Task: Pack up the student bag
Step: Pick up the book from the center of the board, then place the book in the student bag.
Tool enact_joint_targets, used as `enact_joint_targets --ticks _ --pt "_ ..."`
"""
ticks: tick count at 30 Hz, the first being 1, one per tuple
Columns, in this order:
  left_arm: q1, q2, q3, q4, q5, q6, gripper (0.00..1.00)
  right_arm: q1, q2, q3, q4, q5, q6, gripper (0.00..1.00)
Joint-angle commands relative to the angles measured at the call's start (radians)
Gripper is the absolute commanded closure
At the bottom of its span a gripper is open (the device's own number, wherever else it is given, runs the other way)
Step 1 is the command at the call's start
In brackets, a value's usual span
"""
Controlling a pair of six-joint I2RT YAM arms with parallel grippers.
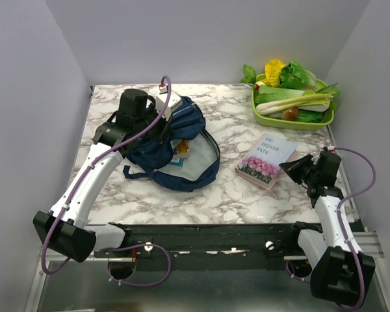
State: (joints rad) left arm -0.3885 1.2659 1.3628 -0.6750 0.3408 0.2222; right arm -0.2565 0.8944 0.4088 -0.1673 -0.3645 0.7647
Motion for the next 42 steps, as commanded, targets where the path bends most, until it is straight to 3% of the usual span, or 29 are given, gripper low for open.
enact_joint_targets --ticks 1,13,20,27,34,42 --pt "-0.006 -0.031 0.073 0.126 0.004 -0.026 1.0 -0.003 -0.092 0.042 -0.046 -0.085 0.018 0.99" --pt "-0.006 -0.036 0.079 0.138 -0.009 -0.029 1.0 -0.001 -0.127 0.053 0.023 -0.22 0.067 0.99" --pt "-0.006 -0.014 0.127 0.129 -0.009 -0.064 1.0 0.013 -0.123 0.166 0.02 -0.399 0.104 0.99" --pt "-0.006 -0.003 0.145 0.126 -0.014 -0.07 1.0 0.057 -0.132 0.222 0.057 -0.458 0.195 0.99" --pt "-0.009 0.023 0.163 0.155 0.013 -0.101 1.0 0.322 -0.029 0.257 0.221 -0.41 0.367 0.99" --pt "-0.016 0.043 0.183 0.163 0.027 -0.093 1.0 0.479 0.125 0.248 0.442 -0.375 0.544 0.99"
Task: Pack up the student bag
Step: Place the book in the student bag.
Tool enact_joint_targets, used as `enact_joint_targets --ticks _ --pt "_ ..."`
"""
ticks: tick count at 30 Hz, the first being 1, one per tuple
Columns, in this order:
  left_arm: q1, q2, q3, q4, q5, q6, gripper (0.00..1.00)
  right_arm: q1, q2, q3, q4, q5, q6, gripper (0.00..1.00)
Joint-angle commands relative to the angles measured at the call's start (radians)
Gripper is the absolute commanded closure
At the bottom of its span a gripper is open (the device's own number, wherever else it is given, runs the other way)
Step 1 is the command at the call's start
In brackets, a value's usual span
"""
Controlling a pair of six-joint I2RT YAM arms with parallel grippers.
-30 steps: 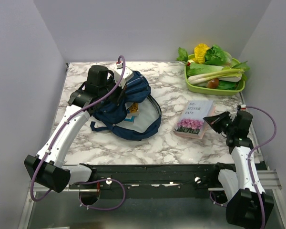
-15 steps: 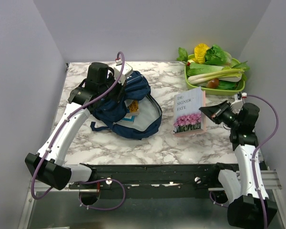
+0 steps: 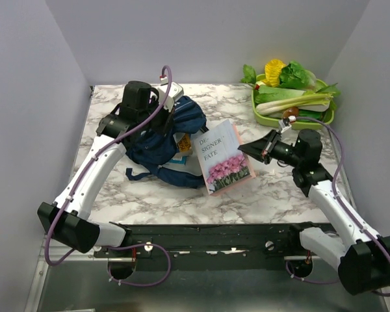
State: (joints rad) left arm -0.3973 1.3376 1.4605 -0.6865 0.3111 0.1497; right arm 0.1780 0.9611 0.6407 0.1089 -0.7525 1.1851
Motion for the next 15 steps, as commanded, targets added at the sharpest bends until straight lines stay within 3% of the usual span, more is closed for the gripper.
enact_joint_targets --ticks 1,11,15 --pt "-0.011 -0.029 0.09 0.174 0.066 -0.024 1.0 0.066 0.082 0.011 0.184 0.015 0.148 0.99" --pt "-0.035 -0.035 0.112 0.157 0.134 -0.059 1.0 0.222 0.454 0.037 0.655 0.033 0.383 0.99" --pt "-0.037 -0.044 0.126 0.134 0.164 -0.061 1.0 0.264 0.554 0.1 0.661 0.085 0.384 0.99"
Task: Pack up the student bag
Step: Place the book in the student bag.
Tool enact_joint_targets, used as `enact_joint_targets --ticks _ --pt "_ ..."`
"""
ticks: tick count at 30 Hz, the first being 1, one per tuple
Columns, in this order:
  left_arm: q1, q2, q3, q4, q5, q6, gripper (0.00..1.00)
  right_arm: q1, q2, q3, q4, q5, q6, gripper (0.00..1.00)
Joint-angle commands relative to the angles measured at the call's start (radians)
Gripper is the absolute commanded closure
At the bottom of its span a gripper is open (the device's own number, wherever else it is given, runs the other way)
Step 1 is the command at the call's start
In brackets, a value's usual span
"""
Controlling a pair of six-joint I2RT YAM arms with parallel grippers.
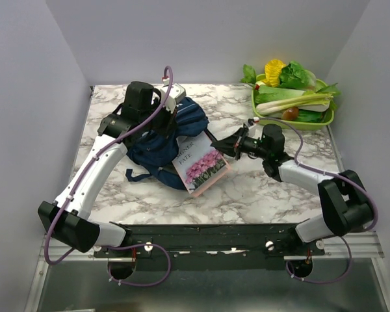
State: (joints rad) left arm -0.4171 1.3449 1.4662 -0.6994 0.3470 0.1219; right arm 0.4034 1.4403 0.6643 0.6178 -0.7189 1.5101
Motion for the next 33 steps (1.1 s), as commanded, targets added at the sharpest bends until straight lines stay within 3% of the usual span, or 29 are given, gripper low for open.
enact_joint_targets --ticks 1,13,23,27,28,29,32,33 --pt "-0.018 -0.053 0.128 0.135 0.135 -0.034 1.0 0.047 0.09 0.087 0.151 0.061 0.064 0.99" --pt "-0.034 -0.07 0.171 0.089 0.231 -0.111 1.0 0.071 0.298 0.202 0.108 0.306 0.072 0.99" --pt "-0.038 -0.081 0.14 0.089 0.26 -0.159 1.0 0.155 0.348 0.36 -0.093 0.59 -0.102 0.99" --pt "-0.038 -0.076 0.137 0.092 0.25 -0.156 1.0 0.183 0.368 0.457 -0.237 0.572 -0.197 0.99" --pt "-0.038 -0.076 0.135 0.089 0.242 -0.15 1.0 0.186 0.341 0.455 -0.274 0.579 -0.252 0.93" --pt "-0.038 -0.078 0.134 0.086 0.239 -0.143 1.0 0.186 0.321 0.446 -0.344 0.593 -0.275 0.75" --pt "-0.038 -0.082 0.112 0.083 0.225 -0.128 1.0 0.18 0.209 0.387 -0.445 0.679 -0.375 0.5" --pt "-0.038 -0.082 0.108 0.084 0.224 -0.128 1.0 0.176 0.184 0.374 -0.454 0.69 -0.407 0.47"
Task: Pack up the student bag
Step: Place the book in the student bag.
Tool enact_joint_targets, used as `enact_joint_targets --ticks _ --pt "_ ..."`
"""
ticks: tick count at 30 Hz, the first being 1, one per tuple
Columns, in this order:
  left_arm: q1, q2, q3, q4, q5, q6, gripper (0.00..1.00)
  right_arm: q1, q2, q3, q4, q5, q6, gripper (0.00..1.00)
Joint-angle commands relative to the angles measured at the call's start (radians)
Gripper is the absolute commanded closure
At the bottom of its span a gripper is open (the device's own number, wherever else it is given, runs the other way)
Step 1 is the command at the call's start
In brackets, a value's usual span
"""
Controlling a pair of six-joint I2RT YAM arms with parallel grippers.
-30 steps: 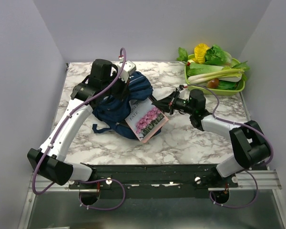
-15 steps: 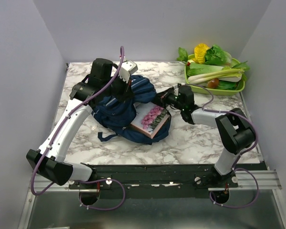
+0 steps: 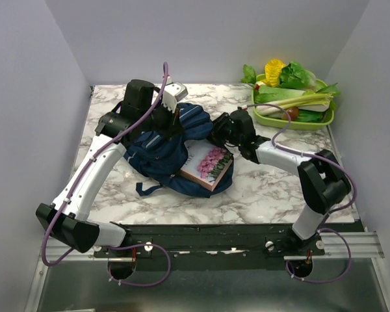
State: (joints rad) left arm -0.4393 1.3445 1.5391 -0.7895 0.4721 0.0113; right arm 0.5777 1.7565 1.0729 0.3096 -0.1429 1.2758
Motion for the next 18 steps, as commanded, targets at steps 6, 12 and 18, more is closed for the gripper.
enact_joint_targets --ticks 6,12,18 --pt "-0.016 -0.074 0.016 0.179 0.085 -0.017 1.0 -0.006 -0.305 -0.05 -0.297 0.193 -0.36 0.34" --pt "-0.016 -0.077 0.016 0.177 0.071 0.013 1.0 -0.006 -0.459 -0.114 -0.403 0.265 -0.447 0.35" --pt "-0.016 -0.077 0.016 0.177 0.054 0.018 1.0 -0.004 -0.65 -0.263 -0.46 0.23 -0.466 0.79"
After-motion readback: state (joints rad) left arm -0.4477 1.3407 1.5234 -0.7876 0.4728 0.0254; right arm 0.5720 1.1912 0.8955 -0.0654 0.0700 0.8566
